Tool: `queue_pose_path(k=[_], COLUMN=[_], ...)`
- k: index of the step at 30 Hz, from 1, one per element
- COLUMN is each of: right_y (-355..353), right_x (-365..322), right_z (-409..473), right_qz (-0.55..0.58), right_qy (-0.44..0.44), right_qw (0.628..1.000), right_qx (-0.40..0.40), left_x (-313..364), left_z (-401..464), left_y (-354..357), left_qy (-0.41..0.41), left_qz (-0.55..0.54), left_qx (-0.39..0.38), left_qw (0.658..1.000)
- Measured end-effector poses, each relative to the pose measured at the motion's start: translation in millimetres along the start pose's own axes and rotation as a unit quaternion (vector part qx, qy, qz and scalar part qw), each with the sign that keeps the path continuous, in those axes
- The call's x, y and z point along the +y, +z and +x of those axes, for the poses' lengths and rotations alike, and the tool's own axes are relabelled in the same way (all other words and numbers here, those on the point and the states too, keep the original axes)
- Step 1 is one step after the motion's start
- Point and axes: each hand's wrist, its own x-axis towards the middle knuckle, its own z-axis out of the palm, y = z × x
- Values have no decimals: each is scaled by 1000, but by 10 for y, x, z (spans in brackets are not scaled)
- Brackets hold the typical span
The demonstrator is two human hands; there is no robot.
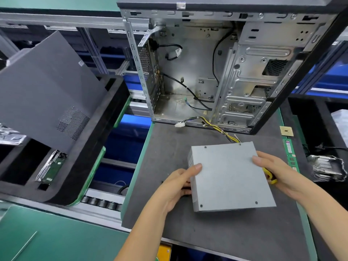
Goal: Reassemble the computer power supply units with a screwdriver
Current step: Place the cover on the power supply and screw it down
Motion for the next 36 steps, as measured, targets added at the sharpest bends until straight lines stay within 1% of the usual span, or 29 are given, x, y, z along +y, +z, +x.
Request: queue_pose_path(k=[4, 9, 12, 18, 23, 29, 32, 34, 36], right_y=[16, 32, 39, 74, 55, 99, 117, 159, 234], right_x=[-11, 84, 86, 15, -62, -3, 44, 64, 80], right_z=[8, 27, 33, -12, -60, -78, -73, -60, -57], right_qz=[-23, 2, -1, -31, -109, -86, -53, -24, 26], right_qy=[15, 42, 44, 49, 46, 34, 12, -8, -27], right_qw=[1000, 999, 999, 998, 993, 995, 997, 997, 997], right_qx=[12, 29, 28, 26, 29, 46, 56, 67, 69], left_x=[12, 16, 28, 67, 97, 64, 37, 8, -34], left_z=[19, 80, 88, 37, 21, -25, -39, -24, -2], left_y=[8, 17, 8, 14, 4, 50, 69, 94, 144], left_qy=[-6, 2, -4, -16, -18, -9, 42, 109, 182], left_qz=[57, 112, 142, 178, 219, 228, 244, 260, 260], left_qx=[33, 72, 84, 66, 45, 56, 112, 156, 167], left_qw=[998, 991, 986, 982, 975, 972, 962, 947, 933])
